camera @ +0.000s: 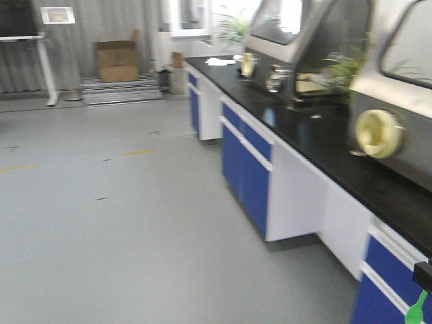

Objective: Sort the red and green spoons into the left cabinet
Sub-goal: 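Drive the base away from the bench holding both spoons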

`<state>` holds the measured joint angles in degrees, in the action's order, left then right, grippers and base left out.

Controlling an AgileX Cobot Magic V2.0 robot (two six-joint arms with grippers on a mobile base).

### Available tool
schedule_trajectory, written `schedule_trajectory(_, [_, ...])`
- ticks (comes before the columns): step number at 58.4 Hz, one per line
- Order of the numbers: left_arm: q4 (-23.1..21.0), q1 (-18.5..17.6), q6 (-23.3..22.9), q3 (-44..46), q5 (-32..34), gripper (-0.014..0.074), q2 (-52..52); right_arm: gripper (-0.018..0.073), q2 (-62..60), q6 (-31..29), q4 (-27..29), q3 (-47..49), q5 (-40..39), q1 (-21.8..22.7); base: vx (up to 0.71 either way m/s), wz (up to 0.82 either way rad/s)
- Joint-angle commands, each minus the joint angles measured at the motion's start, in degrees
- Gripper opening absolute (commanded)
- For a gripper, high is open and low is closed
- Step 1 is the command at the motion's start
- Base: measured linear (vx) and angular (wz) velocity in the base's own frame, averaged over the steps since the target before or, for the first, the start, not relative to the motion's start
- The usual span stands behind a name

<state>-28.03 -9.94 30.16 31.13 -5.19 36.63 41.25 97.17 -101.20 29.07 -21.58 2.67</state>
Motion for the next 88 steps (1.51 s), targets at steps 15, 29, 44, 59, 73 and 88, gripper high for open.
schedule_trajectory(15, [-0.72,-0.37,-0.34,1.64,4.05,-0.0003,-0.19,-0.0003,-0.30,-0.07,-1.19,2.08,1.15,0.26,0.27,0.69])
schedule_trajectory(29, [-0.72,-0.37,-0.34,1.64,4.05,-0.0003,-0.19,-0.0003,-0.30,-0.07,-1.19,2.08,1.21,0.26,0.32,0.58])
schedule_trajectory(44, [-0.72,-0.37,-0.34,1.64,4.05,-0.0003,-0.19,-0.0003,-0.30,-0.07,-1.19,2.08,1.21,0.26,0.40,0.30])
schedule_trajectory(59, [-0.72,-0.37,-0.34,1.64,4.05,-0.0003,-0.19,-0.0003,-0.30,-0.07,-1.19,2.08,0.91,0.26,0.48,0.01])
schedule_trajectory(73, [-0.72,-0.37,-0.34,1.64,4.05,-0.0003,-0.19,-0.0003,-0.30,-0.07,-1.19,2.08,0.90,0.26,0.54,-0.09])
schedule_trajectory(88, [-0.72,-0.37,-0.34,1.64,4.05,-0.0003,-0.19,-0.0003,-0.30,-0.07,-1.19,2.08,0.96,0.26,0.57,-0.03])
